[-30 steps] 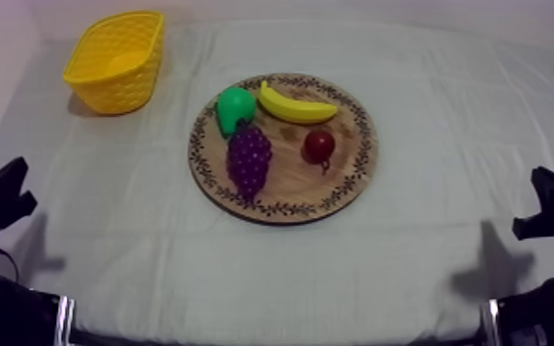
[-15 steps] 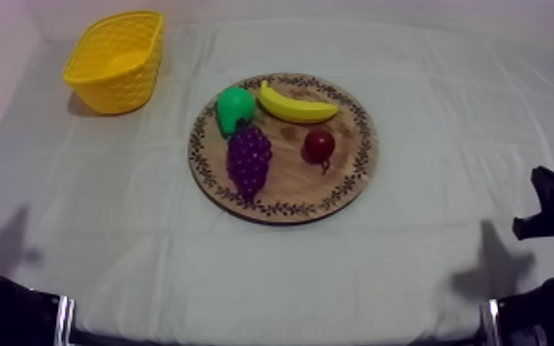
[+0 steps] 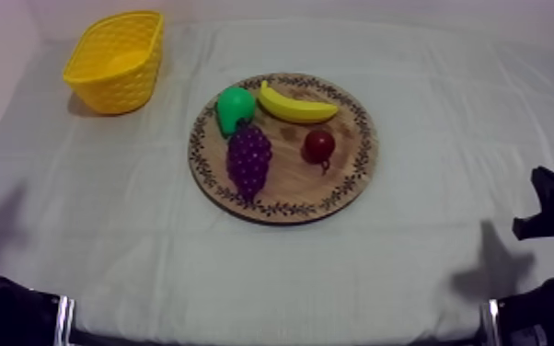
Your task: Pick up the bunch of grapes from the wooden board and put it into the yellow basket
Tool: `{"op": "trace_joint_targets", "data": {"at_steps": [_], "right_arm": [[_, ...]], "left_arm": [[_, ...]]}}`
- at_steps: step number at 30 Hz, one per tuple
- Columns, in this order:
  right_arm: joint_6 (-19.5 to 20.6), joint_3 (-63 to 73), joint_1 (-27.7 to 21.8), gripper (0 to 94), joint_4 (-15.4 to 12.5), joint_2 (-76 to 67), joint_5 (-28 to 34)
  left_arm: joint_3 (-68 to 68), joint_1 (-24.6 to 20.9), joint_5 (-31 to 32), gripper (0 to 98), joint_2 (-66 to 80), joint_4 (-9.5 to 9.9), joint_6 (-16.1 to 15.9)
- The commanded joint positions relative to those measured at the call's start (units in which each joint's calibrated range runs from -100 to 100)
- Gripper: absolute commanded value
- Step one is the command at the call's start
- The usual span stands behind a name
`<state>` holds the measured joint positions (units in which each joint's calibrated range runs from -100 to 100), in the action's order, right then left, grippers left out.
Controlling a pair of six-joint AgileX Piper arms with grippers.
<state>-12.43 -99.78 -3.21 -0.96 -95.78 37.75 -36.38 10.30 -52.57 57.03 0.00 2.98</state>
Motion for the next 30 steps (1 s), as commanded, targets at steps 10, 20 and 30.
{"op": "trace_joint_targets", "data": {"at_steps": [10, 20, 30], "right_arm": [[0.0, 0.01, -0.01, 0.3, 0.0, 0.02, -0.01], [0.0, 0.01, -0.01, 0.3, 0.0, 0.02, -0.01], [0.01, 0.01, -0.01, 0.3, 0.0, 0.02, -0.01]], "left_arm": [[14.18, 7.88, -1.14, 0.0, -18.44, 0.96, -0.67], [17.25, 14.88, 3.17, 0.0, -30.57, 3.6, 2.11], [14.95, 19.09, 3.8, 0.0, -34.08, 3.6, 3.33]]}}
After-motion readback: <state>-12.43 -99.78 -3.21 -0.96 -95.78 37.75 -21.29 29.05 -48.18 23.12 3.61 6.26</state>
